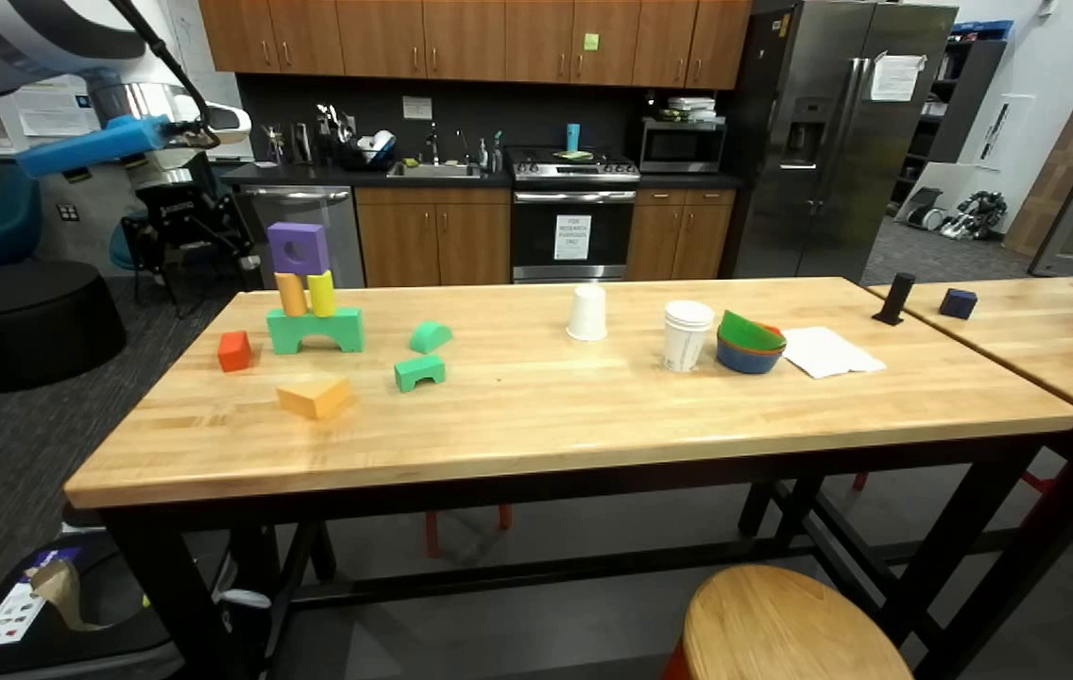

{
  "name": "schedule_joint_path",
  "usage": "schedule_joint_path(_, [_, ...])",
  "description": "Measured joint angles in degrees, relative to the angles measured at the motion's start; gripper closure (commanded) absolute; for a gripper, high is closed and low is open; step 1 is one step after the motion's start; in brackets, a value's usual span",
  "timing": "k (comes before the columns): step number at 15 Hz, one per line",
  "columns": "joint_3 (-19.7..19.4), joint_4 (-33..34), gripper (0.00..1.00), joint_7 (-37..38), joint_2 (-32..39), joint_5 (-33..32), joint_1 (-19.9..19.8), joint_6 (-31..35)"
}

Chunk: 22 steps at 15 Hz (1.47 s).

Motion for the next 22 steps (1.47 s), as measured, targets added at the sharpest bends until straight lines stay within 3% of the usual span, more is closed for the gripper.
schedule_joint_path(8, [-0.2, -1.3, 0.0, -0.2, 1.0, 0.1, 1.1, 1.2])
schedule_joint_path(22, [0.2, -3.7, 0.0, -0.5, 2.6, 1.9, 3.6, 11.8])
